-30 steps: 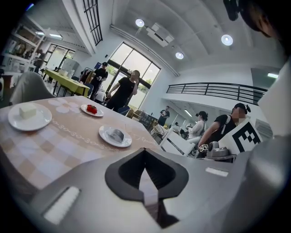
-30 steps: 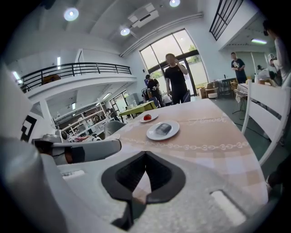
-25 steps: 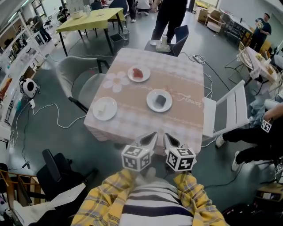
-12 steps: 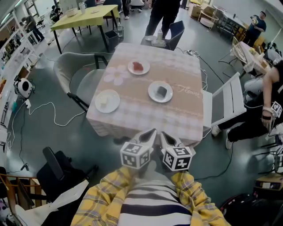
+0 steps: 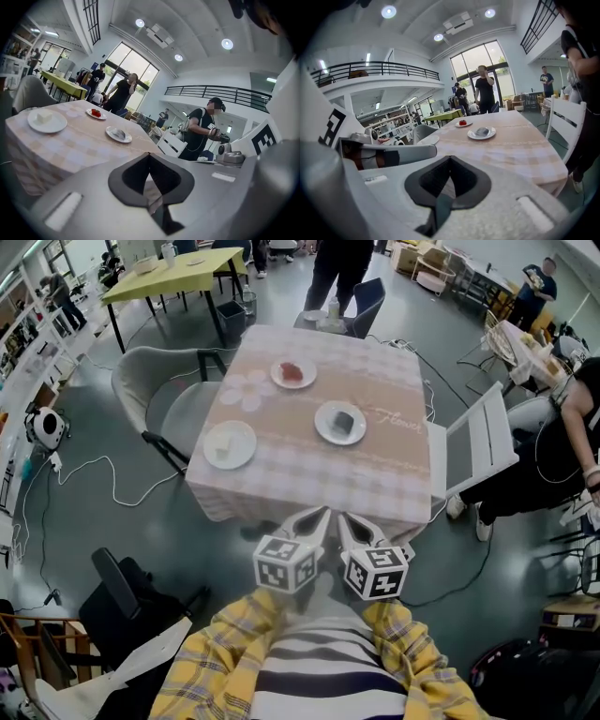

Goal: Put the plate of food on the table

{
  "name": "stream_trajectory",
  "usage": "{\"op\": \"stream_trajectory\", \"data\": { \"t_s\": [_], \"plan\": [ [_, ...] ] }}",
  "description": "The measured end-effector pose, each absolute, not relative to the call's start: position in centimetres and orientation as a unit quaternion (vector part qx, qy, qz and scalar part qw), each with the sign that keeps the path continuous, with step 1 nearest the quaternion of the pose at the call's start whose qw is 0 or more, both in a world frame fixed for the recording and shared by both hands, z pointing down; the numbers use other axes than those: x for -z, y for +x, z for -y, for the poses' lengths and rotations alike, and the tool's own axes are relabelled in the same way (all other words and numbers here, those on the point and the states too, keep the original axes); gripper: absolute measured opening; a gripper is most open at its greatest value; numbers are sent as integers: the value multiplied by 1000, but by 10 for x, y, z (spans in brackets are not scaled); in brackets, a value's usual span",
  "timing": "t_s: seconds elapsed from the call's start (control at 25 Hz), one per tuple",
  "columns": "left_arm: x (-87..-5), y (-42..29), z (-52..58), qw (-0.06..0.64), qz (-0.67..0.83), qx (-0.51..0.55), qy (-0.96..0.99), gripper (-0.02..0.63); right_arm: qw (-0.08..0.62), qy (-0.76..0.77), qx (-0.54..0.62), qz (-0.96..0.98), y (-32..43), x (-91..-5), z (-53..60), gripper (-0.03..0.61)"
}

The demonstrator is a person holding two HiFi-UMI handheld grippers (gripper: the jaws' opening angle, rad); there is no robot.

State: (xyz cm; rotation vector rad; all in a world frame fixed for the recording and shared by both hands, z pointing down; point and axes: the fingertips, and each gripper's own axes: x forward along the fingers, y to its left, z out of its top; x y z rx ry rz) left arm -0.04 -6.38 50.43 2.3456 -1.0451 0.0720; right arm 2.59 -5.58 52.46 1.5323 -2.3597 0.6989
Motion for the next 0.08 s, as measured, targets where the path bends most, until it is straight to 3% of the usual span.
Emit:
{"op": "stream_trajectory", "data": {
  "t_s": [0.08],
  "plan": [
    [-506,0,62,284,389,-28,876,-5,121,526,-239,807,25,-525,52,-5]
  ]
}}
